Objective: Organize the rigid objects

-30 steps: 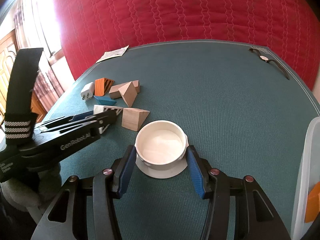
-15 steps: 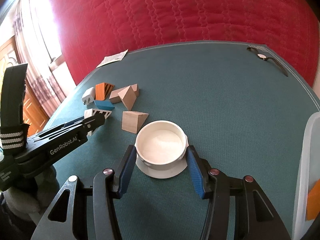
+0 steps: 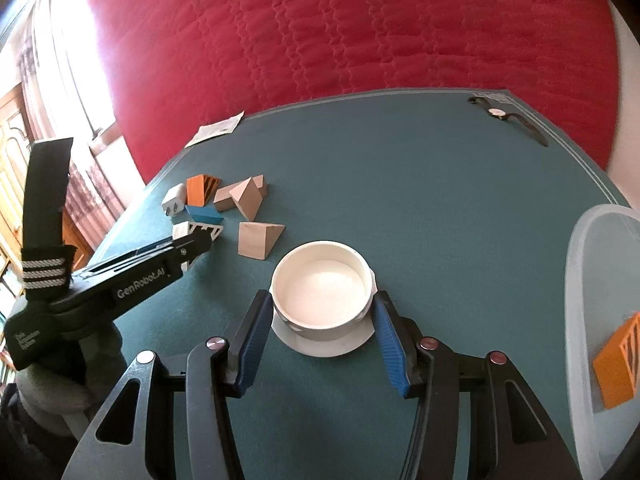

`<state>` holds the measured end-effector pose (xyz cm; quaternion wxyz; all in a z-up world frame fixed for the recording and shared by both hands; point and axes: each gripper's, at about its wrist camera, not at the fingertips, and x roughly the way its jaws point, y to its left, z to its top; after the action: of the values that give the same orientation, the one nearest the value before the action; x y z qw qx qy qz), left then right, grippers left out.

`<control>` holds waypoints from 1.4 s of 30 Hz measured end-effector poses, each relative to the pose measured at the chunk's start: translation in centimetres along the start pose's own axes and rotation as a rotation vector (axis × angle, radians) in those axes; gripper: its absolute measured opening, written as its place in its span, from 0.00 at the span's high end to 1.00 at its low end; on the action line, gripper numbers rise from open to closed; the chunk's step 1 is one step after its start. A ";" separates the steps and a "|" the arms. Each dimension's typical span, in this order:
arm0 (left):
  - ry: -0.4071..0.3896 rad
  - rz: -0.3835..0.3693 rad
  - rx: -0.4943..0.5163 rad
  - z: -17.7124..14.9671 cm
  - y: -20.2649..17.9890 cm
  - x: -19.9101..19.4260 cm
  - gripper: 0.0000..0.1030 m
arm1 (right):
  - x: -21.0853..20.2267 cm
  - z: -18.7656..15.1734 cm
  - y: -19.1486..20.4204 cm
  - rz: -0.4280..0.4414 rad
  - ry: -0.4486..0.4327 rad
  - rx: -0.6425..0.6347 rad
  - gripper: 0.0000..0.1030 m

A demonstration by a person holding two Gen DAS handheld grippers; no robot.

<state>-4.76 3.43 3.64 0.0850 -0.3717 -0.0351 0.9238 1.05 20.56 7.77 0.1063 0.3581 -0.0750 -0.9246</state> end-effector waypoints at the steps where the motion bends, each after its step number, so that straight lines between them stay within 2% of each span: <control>1: 0.000 -0.003 0.002 -0.1 -0.1 0.0 0.69 | -0.3 0.0 -0.1 -0.002 -0.004 0.003 0.49; 11: -0.001 -0.022 0.024 -0.3 -0.9 -0.1 0.69 | -3.3 -0.1 -1.4 -0.041 -0.050 0.030 0.49; 20: -0.005 -0.035 0.045 -0.9 -1.9 -0.7 0.69 | -6.2 0.4 -3.5 -0.115 -0.110 0.056 0.49; 30: 0.027 -0.067 0.049 -2.1 -3.2 -1.1 0.69 | -8.2 0.7 -7.7 -0.199 -0.138 0.141 0.49; 37: 0.052 -0.079 0.057 -2.7 -4.4 -1.2 0.69 | -9.9 1.3 -9.9 -0.269 -0.173 0.136 0.49; 42: 0.063 -0.092 0.067 -3.0 -5.5 -1.3 0.69 | -10.4 1.0 -12.5 -0.314 -0.175 0.184 0.49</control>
<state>-1.07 8.64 3.04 0.1411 -0.3957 -0.0183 0.9073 6.10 35.32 12.58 -0.0792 0.2917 -0.1114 -0.9467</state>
